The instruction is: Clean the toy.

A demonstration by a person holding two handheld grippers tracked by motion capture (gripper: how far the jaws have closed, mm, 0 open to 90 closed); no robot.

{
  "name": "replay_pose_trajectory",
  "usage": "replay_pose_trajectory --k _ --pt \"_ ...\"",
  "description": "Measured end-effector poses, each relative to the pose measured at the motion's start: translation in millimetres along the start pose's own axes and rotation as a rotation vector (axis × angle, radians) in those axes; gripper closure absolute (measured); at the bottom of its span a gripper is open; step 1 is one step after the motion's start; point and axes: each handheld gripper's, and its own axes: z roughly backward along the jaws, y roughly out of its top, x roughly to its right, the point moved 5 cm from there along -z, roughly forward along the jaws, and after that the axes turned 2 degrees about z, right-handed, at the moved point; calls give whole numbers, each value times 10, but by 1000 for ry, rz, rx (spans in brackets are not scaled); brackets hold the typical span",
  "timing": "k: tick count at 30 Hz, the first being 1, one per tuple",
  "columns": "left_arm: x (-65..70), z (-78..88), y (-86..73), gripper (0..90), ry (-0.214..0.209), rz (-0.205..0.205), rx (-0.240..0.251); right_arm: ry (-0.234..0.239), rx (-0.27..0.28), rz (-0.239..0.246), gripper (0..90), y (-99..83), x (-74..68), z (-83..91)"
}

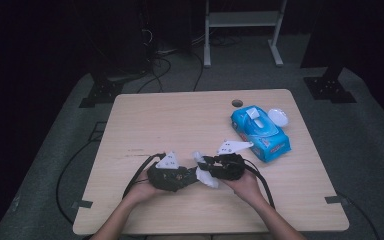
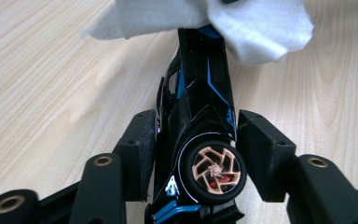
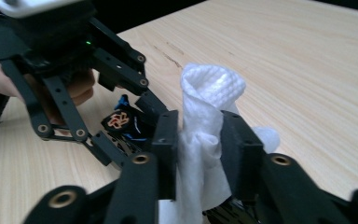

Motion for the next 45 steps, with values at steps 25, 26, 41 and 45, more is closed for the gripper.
replay_pose_trajectory --k 25,26,41,45 --pt "-27 -40 -97 574 52 -12 -46 -59 -23 16 854 -40 30 -39" --pt "-32 -40 -90 572 61 -14 -40 -58 -25 16 854 -34 18 -58" --pt "-55 -31 -73 564 56 -17 -25 -138 -9 -37 856 -29 308 134" --pt "-49 -47 -60 564 54 -11 -21 -106 29 -49 856 45 258 188"
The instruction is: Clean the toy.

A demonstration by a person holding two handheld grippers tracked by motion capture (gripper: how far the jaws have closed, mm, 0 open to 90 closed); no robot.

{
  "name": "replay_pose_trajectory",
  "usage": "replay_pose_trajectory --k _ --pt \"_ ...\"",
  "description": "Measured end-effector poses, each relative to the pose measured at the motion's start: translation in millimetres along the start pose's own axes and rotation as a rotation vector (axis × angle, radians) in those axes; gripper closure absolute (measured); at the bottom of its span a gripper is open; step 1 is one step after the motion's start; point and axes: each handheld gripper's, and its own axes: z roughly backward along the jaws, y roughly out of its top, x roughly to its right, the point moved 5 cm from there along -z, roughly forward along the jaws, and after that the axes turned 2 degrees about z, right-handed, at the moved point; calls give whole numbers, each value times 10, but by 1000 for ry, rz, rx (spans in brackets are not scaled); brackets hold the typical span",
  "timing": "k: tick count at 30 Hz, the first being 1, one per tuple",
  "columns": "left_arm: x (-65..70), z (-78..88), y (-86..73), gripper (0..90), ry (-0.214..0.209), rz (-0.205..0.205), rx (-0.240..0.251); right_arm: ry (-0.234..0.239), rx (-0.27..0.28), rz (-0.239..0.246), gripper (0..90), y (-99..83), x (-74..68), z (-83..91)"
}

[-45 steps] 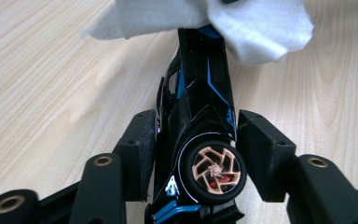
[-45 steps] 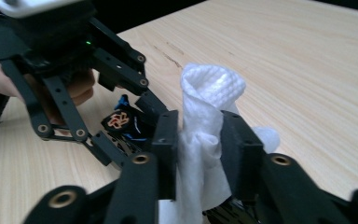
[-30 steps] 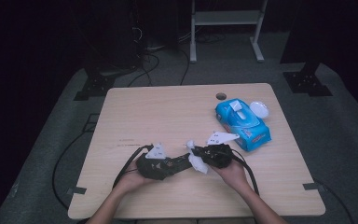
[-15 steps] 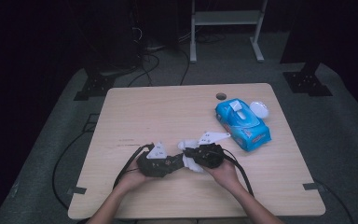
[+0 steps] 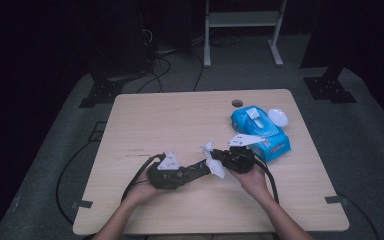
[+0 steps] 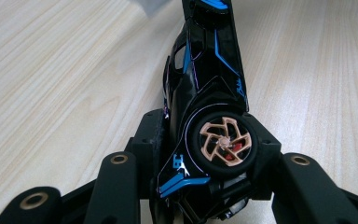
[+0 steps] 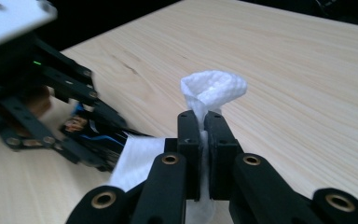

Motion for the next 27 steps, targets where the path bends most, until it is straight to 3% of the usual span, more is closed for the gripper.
replay_pose_trajectory --k 3,6,11,14,16,18,22,27 --pt "-1 -1 2 564 -2 -6 -3 26 16 35 856 84 -149 -19" --pt "1 -8 4 563 -1 -2 1 107 36 38 856 175 -355 -99" --pt "4 -32 4 559 1 -5 0 187 -6 59 856 161 -622 -367" --pt "0 -29 3 564 -2 -4 1 178 -65 103 854 88 -692 -542" --pt "-2 -28 -1 565 -4 -3 3 156 -84 115 855 46 -646 -565" --pt "-2 -27 -1 565 -5 -3 4 134 -81 95 855 32 -541 -510" --pt "-2 -27 0 564 -3 -8 2 48 -84 90 855 -25 -287 -297" --pt "-4 -27 0 563 -2 -10 0 -18 -47 36 855 -64 -9 -26"
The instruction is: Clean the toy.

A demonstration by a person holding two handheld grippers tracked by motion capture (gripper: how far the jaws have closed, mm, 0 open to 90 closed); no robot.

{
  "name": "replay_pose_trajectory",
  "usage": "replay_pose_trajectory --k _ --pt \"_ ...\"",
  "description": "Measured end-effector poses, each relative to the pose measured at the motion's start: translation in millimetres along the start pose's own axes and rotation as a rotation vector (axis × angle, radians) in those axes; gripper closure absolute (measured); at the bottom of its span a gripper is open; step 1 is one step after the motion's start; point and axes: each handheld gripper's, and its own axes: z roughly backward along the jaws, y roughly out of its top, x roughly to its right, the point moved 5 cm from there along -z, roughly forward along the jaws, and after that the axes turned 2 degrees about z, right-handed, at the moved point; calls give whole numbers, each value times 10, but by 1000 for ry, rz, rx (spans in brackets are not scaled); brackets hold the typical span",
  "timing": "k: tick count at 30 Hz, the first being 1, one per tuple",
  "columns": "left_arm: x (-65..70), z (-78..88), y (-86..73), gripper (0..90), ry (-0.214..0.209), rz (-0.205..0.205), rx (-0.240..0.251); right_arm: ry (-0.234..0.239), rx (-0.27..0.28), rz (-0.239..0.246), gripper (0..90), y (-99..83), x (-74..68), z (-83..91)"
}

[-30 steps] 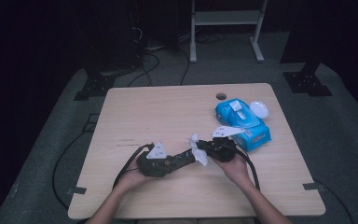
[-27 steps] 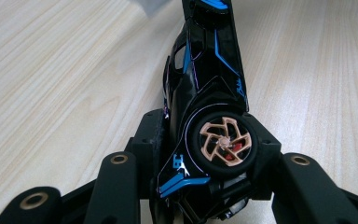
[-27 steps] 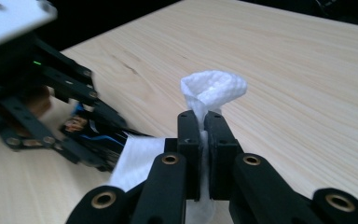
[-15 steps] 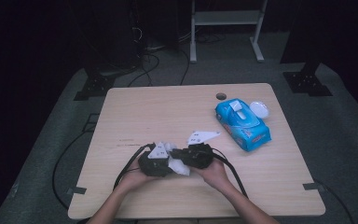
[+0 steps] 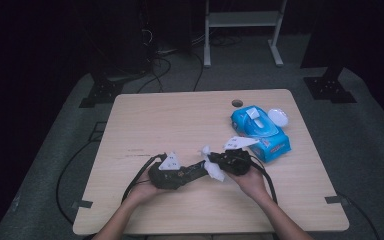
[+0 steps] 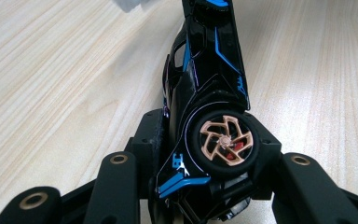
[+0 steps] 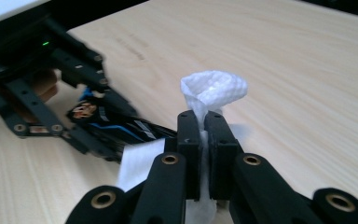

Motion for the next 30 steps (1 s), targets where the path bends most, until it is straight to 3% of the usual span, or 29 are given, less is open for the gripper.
replay_pose_trajectory --k 3,9,13,15,20,23,26,30 --pt "-3 -5 1 563 -2 1 1 3 14 -37 855 -26 67 79" --pt "-9 -1 -4 564 -2 0 -2 48 -2 -15 854 -89 0 -48" --pt "-13 4 -8 565 -2 3 -3 -13 -25 -43 855 -139 145 -4" --pt "-15 -1 0 563 -2 2 -6 10 -8 -76 855 -147 163 32" --pt "-16 -11 11 564 -2 3 -8 119 36 -58 854 -42 -20 4" --pt "-27 8 -2 566 -5 2 -13 108 8 -36 853 -68 -29 -62" --pt "-35 21 -15 567 -10 12 -8 128 22 -98 854 -122 42 -67" --pt "-37 21 -13 565 -10 11 -12 94 22 -73 854 -86 37 -7"
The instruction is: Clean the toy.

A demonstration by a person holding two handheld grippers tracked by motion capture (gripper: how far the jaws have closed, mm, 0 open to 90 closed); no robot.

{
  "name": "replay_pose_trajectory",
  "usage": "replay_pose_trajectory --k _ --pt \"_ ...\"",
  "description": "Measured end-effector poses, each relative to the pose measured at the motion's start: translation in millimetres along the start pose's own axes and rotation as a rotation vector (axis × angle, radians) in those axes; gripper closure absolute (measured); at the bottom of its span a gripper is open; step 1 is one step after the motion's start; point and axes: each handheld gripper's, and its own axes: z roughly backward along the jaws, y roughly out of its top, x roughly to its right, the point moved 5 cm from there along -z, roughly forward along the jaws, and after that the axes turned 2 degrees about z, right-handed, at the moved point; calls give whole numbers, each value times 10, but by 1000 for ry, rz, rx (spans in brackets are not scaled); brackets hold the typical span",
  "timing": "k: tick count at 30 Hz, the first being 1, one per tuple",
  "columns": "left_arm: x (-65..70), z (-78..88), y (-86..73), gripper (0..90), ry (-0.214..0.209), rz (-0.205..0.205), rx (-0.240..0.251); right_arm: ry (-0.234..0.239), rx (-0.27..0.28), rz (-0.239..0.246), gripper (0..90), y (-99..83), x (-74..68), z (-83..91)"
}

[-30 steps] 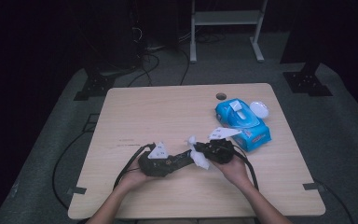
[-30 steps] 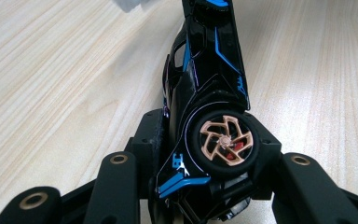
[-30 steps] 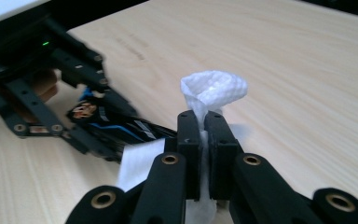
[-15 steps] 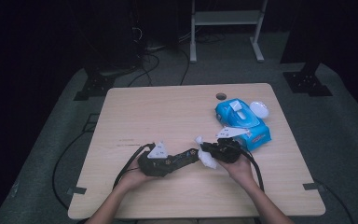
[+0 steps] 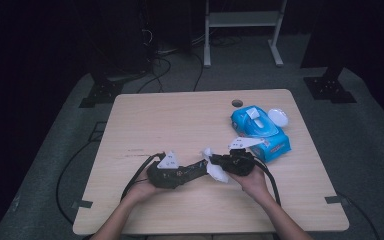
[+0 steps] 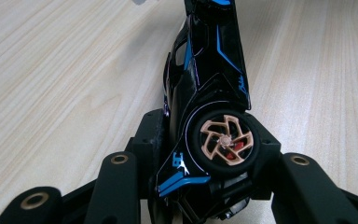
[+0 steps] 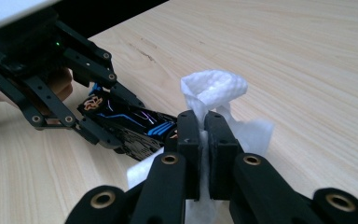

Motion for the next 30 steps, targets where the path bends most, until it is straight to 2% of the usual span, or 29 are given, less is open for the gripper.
replay_pose_trajectory --k 2,6,8,12,13,16,19,23,26,30 --pt "-2 3 24 546 -3 5 -9 12 16 -8 854 22 -4 38" --pt "9 12 159 450 -3 -3 -6 1 25 -9 854 44 21 95" --pt "15 -37 256 409 -6 0 -18 -3 24 -18 854 38 47 122" --pt "52 -173 403 388 -18 -13 -58 -4 32 -36 853 12 79 154" --pt "55 -196 424 389 -17 -14 -66 -1 35 -38 854 5 85 153" --pt "69 -285 495 413 -26 15 -102 19 40 -56 854 -17 87 119" --pt "66 -344 544 416 -22 17 -140 40 44 -78 854 -19 88 50" --pt "65 -399 585 442 -11 16 -182 34 38 -82 854 -27 116 41" --pt "28 -437 588 503 11 31 -264 29 40 -89 853 -46 146 58" --pt "40 -451 625 570 19 14 -283 27 30 -97 853 -77 171 46"
